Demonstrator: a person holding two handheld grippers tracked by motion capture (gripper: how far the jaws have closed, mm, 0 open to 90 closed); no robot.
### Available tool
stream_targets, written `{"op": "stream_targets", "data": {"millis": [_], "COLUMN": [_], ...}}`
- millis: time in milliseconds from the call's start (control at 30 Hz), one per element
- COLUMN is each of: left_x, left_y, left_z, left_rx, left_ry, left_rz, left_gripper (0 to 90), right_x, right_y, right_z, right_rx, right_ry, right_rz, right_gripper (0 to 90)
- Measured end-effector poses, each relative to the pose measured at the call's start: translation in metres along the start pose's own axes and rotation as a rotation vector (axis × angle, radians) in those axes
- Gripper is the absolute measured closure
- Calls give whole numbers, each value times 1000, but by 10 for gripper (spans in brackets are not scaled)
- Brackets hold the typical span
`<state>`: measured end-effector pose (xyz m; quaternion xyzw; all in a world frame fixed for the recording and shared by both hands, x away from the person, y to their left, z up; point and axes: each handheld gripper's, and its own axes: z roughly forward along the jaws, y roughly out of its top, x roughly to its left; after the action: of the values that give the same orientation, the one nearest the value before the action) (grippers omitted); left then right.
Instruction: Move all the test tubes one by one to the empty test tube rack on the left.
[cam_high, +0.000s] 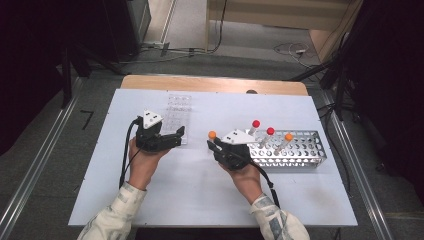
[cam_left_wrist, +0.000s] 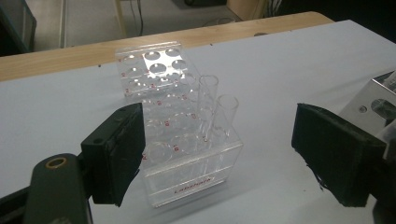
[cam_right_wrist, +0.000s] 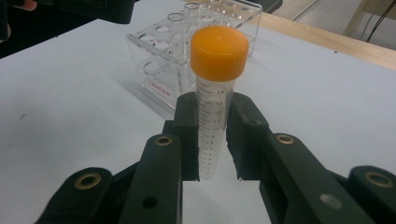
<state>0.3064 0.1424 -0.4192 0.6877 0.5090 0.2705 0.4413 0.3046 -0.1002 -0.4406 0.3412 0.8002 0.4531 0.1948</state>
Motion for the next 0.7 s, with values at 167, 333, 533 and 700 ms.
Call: {"op": "stream_targets", "data": {"millis": [167, 333, 533, 700], "left_x": [-2, -5, -14, -22], "left_y": [1, 2, 3, 4], "left_z": [-1, -3, -6, -7], "left_rx": [-3, -6, -15, -14], "left_ry": [-11, -28, -65, -93], "left_rz": [4, 7, 17, 41], "left_gripper": [180, 180, 179, 175], "right_x": [7, 14, 18, 22], "right_y": [4, 8, 12, 15], "right_z": [11, 21, 32, 37], "right_rx": [7, 16, 21, 23], "right_ry": [7, 10, 20, 32], "right_rz": [-9, -23, -15, -15], "right_gripper": [723, 723, 723, 723]}}
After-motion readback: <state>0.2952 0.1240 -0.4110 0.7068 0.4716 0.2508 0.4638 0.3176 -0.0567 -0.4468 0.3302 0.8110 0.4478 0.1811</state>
